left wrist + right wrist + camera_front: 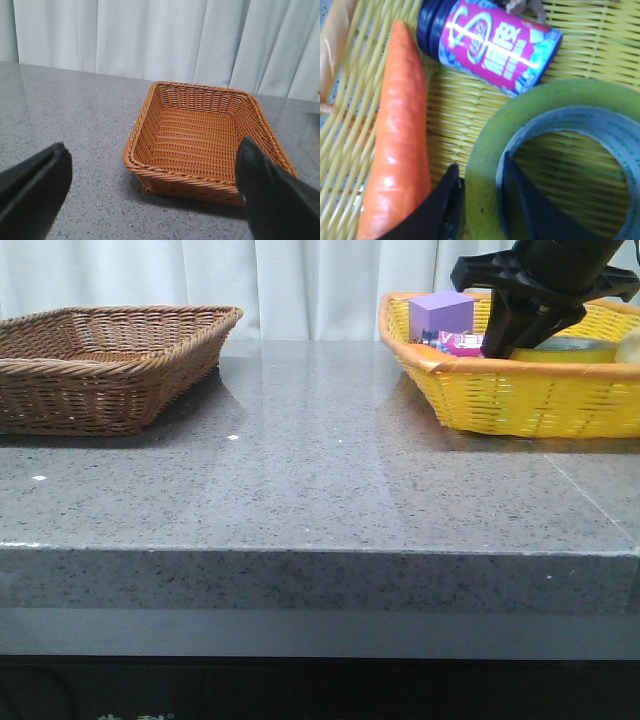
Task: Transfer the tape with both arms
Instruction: 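Lower the right gripper into the yellow basket and grasp the tape roll, then carry the tape roll to the table center and release it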
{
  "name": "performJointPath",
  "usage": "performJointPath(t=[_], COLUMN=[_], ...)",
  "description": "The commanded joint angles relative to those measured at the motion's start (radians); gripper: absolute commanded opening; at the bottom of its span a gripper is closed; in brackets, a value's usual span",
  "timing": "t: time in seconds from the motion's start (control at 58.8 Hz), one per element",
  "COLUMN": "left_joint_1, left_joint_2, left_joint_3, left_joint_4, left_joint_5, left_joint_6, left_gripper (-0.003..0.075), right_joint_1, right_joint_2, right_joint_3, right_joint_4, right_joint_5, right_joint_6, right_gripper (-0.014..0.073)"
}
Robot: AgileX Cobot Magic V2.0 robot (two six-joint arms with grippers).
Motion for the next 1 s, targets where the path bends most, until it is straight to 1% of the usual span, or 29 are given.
performJointPath(t=[0.0,0.136,0.476,0.629,0.765,0.901,0.986], left_joint_1=[0.000,0.000,0.000,0.000,0.000,0.000,0.000], left_joint_2=[0.016,0.016,0.016,0.016,0.016,0.016,0.016], left_joint_3=[-0.029,-0.029,-0.029,-0.029,-0.029,-0.029,-0.029], left_joint_4=[-0.002,-0.002,-0.002,-0.002,-0.002,-0.002,-0.002], left_joint_5=[-0.083,-0.083,-0.083,-0.083,-0.083,-0.083,-0.083], left_joint_6=[-0.006,-0.006,-0.006,-0.006,-0.006,-0.006,-0.006], left_gripper=[0.0651,0.0651,0.0651,0.0651,0.0651,0.0651,0.0651], right_joint_1=[-0.002,-0.002,-0.002,0.020,0.103,0.200,0.280], right_joint_2=[-0.046,-0.063,-0.198,-0.276,-0.327,-0.345,-0.347], right_joint_3=[-0.033,-0.033,-0.033,-0.033,-0.033,-0.024,-0.007], right_joint_4=[0.007,0.007,0.008,0.017,0.029,0.099,0.143], right_joint_5=[-0.045,-0.040,0.013,0.024,0.020,-0.005,-0.018], right_joint_6=[-0.012,-0.012,-0.012,-0.014,-0.049,-0.088,-0.123], right_gripper=[0.0075,0.0045,0.0045,0.0045,0.0045,0.0045,0.0045])
